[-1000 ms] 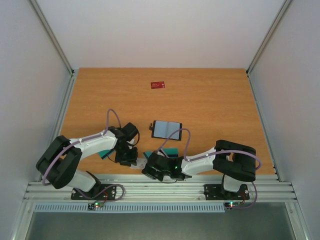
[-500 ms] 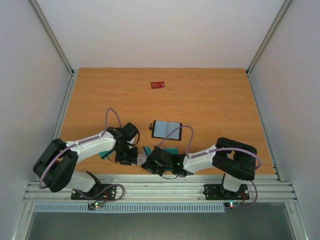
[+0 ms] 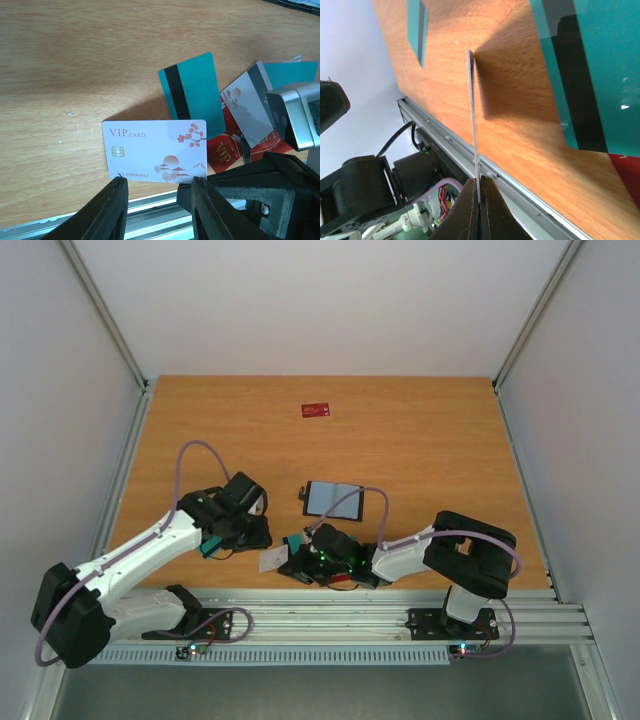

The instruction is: Put the credit cards into the card holder

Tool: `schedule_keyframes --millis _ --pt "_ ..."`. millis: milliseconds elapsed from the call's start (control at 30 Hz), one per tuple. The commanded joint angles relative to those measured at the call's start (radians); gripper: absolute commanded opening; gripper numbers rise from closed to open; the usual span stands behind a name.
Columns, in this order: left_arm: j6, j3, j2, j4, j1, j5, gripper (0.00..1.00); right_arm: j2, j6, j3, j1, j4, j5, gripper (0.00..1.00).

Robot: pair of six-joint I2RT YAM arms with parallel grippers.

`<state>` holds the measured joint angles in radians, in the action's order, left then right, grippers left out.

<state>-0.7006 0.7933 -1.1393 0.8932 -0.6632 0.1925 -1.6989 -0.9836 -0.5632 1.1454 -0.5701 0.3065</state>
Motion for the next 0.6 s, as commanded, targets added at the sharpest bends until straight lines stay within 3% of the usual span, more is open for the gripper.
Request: schedule_keyframes --millis 0,300,567 --pt "-0.006 0.042 0.024 0.026 -0.001 -0.038 0.37 0.011 0.052 -0.001 -0.016 -0.048 0.087 0.01" --pt "0.027 0.097 0.077 -0.015 -0.001 -0.026 0.46 0.120 0.221 -0.059 -0.070 0.175 0.183 0.01" --pt "0.072 0.171 0.117 -0.038 -0.002 0.009 0.54 0.342 0.416 -0.094 -0.232 0.506 0.312 0.01"
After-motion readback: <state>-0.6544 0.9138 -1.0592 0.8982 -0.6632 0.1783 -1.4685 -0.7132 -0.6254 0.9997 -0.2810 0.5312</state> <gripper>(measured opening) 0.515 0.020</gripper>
